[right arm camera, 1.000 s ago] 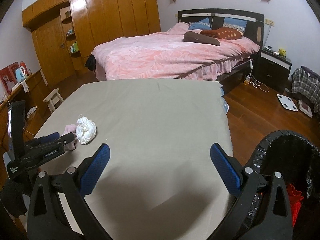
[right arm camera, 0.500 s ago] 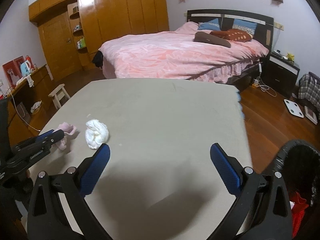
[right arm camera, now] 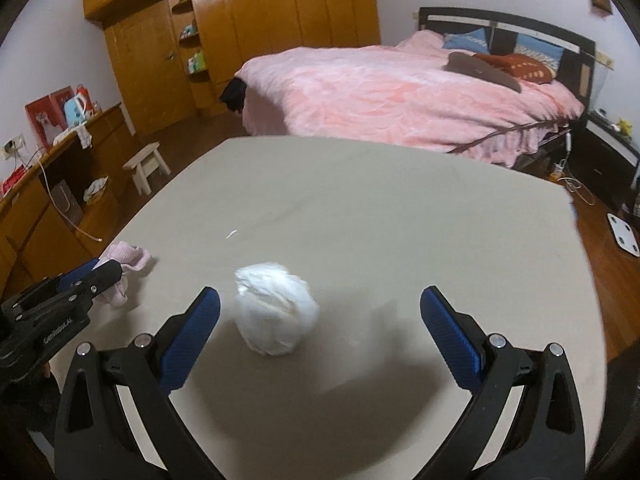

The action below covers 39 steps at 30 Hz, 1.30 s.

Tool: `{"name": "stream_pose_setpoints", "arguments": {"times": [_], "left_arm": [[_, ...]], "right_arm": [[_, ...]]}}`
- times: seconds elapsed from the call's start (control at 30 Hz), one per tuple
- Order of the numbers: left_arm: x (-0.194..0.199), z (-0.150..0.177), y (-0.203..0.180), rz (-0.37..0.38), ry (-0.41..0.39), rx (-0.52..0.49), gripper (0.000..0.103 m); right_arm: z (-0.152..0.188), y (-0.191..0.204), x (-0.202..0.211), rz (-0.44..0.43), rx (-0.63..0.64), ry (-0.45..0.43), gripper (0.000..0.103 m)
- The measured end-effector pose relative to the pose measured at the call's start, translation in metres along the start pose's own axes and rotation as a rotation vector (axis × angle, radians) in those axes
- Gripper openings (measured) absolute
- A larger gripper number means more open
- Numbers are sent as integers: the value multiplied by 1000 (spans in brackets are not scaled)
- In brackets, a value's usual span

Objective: Collect trash
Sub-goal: 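Grasp the white tissue with the right tool while the left tool holds the pink sock, then carry the pink sock and white tissue over the bin with both tools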

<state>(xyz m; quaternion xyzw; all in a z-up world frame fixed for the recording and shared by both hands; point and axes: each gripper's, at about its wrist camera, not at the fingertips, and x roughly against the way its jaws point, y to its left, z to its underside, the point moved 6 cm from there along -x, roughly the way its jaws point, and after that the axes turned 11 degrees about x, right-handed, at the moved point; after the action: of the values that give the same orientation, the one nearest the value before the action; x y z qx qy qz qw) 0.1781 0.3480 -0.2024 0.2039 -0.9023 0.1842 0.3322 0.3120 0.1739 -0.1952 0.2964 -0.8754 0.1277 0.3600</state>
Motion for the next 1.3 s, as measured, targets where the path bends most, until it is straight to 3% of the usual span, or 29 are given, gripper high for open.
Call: {"name": "stream_pose_setpoints", "arguments": {"times": [0.27,0.37,0.43,0.53,0.6,0.97,1.3], "left_arm": [[-8,5,13,-6,22,25,35],[-8,5,12,-7,23,24,35],[-9,5,13,-8,26,25,35],[-8,5,14,-6,26,27,35],[-9,6,14,-8,28,26,35],[-2,3,6,7,12,16,35],[40,-5,-47,82,-57,-59,34]], "right_arm": [[0,17,-24,-28,25,55,94],[4,22,-31,-42,30,78,78],[6,24,-34,-55,30,91,73],[7,27,-36,-88,34,105,51],[7,30,-36,-101,43,103,43],[-2,21,-7,-82,33,48,40],[-11,-10,45,-46,-13,-30,40]]}}
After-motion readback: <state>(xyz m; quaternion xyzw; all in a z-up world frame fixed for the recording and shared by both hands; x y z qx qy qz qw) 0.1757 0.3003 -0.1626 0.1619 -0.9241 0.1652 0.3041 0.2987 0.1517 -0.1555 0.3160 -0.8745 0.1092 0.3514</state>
